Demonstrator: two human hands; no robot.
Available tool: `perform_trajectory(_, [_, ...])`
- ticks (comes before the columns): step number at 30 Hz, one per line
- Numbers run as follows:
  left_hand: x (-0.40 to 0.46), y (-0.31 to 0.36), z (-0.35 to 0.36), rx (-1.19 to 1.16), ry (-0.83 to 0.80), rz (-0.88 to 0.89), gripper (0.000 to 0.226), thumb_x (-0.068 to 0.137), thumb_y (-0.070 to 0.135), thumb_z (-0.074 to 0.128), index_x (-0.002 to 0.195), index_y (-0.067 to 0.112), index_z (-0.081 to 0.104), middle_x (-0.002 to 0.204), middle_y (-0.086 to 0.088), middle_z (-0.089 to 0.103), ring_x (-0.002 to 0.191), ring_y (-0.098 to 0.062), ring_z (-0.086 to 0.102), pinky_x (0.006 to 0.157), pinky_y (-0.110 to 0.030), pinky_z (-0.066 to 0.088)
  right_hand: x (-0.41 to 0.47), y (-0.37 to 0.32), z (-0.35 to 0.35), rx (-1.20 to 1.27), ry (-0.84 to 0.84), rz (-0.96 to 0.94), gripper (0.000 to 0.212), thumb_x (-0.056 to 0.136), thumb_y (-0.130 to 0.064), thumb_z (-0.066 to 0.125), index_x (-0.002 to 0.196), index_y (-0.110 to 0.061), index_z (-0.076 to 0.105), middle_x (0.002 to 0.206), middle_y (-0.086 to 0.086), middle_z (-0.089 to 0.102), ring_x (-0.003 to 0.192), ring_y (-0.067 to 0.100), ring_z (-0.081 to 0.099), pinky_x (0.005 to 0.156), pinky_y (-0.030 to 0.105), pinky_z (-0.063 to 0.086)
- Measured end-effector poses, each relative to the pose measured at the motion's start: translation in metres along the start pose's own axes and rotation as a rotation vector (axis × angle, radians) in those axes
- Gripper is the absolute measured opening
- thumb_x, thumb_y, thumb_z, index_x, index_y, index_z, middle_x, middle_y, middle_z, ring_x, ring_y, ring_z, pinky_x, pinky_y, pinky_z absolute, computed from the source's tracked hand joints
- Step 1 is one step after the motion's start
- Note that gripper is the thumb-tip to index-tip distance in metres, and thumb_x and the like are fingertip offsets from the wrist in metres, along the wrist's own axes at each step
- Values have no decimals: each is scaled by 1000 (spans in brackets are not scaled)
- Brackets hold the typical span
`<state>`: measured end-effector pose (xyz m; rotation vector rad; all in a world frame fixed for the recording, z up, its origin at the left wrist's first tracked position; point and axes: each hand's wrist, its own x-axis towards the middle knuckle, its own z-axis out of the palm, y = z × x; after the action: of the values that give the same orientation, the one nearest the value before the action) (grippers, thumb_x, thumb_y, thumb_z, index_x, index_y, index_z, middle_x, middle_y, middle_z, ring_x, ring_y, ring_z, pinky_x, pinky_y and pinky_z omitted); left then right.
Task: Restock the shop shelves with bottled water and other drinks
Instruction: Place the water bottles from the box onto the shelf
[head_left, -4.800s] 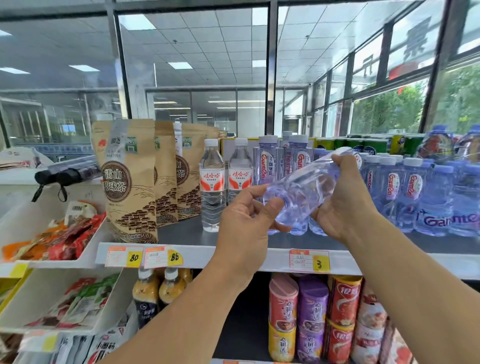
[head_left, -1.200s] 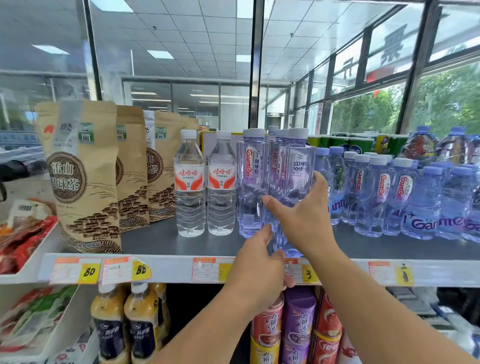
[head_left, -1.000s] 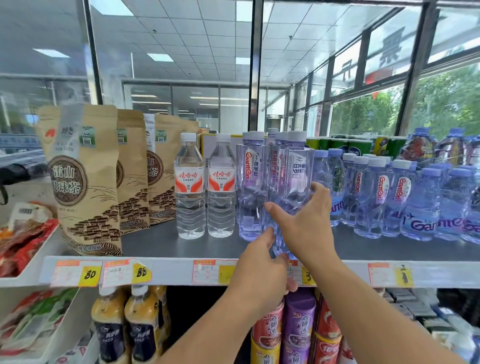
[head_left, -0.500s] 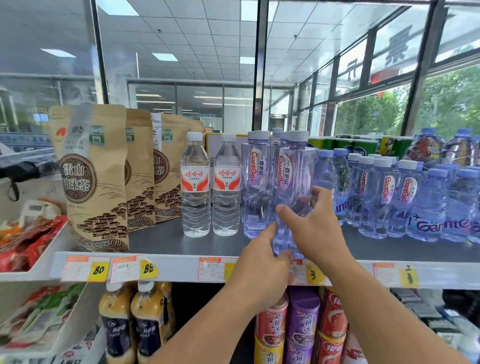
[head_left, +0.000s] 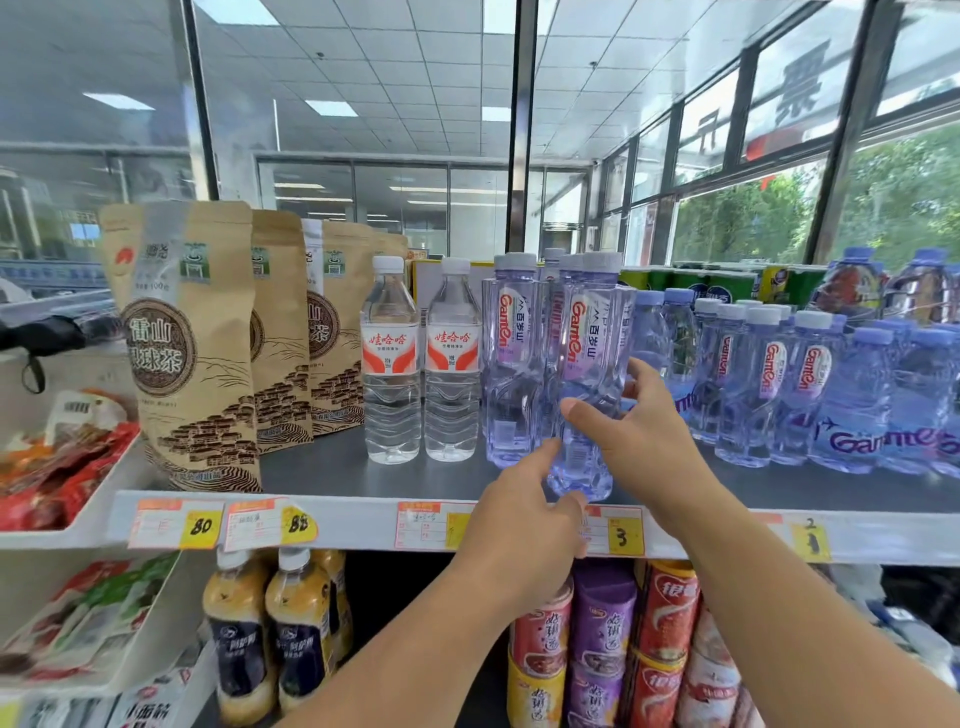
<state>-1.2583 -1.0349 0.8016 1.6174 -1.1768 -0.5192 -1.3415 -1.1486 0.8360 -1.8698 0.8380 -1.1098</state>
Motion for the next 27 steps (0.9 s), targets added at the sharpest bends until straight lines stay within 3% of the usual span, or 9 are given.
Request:
perform_trajectory(5, [-10, 0, -7, -2, 26, -24, 57, 99, 28, 50, 149, 44, 28, 103, 0, 71, 70, -9, 71, 76, -42, 60, -4, 1, 3, 12, 69, -11, 91, 86, -43, 76, 156, -27, 21, 148, 0, 35, 127, 20, 44, 99, 40, 41])
perform_trajectory(8, [-23, -3, -16, -37, 54, 3, 56, 100, 22, 49, 150, 40, 30, 119, 5, 65, 71, -11, 72, 71, -38, 61, -11, 1, 4, -15, 170, -27, 87, 85, -46, 76, 153, -26, 24, 144, -1, 35, 124, 20, 45, 99, 43, 44])
perform_trajectory(13, [-63, -31, -52, -50, 172, -17, 45, 100, 20, 51, 140, 40, 45, 88, 2, 75, 72, -17, 72, 78, -43, 59, -59, -1, 32, 1, 492, -302, 40, 92, -29, 66, 126, -16, 50, 117, -2, 49, 103, 15, 54, 93, 35, 46])
perform_trajectory(15, [-81, -48, -69, -71, 213, -68, 39, 100, 18, 51, 137, 31, 51, 106, 12, 69, 69, -13, 72, 77, -37, 61, -87, -3, 64, -44, 339, -378, 19, 91, -25, 64, 108, -20, 58, 102, -3, 59, 92, 10, 57, 85, 27, 47])
perform_trajectory(17, [-102, -69, -90, -65, 217, -134, 29, 100, 20, 51, 128, 26, 57, 121, 13, 63, 68, -14, 73, 73, -35, 61, -116, -4, 103, -129, 36, -383, 5, 92, -22, 65, 97, -23, 63, 89, -10, 65, 82, 5, 60, 77, 26, 48])
perform_trajectory(19, [-129, -99, -114, -22, 146, -231, 19, 99, 22, 50, 109, 28, 66, 105, 10, 70, 67, -13, 70, 68, -36, 57, -148, -1, 146, -225, -286, -333, 3, 93, -29, 64, 95, -28, 65, 85, -15, 66, 81, 5, 61, 74, 27, 50])
perform_trajectory(21, [-162, -137, -136, 3, 65, -374, 20, 96, 16, 51, 88, 21, 69, 82, 5, 69, 67, -16, 62, 59, -31, 48, -183, 8, 190, -328, -544, -262, 11, 95, -38, 59, 97, -31, 68, 89, -16, 67, 84, 6, 62, 74, 30, 51])
perform_trajectory(24, [-228, -207, -167, 64, -18, -606, 14, 96, 14, 53, 82, 10, 56, 79, -11, 46, 71, -20, 43, 53, -26, 33, -248, 39, 262, -423, -839, -164, 25, 95, -42, 51, 90, -26, 71, 90, -5, 71, 82, 17, 63, 70, 36, 53])
perform_trajectory(27, [-304, -287, -184, 117, -23, -785, 13, 96, 16, 51, 84, 11, 50, 82, -11, 44, 72, -19, 44, 65, -38, 43, -330, 94, 335, -509, -1108, -47, 39, 95, -36, 47, 73, -7, 59, 70, 13, 62, 59, 26, 55, 54, 38, 42])
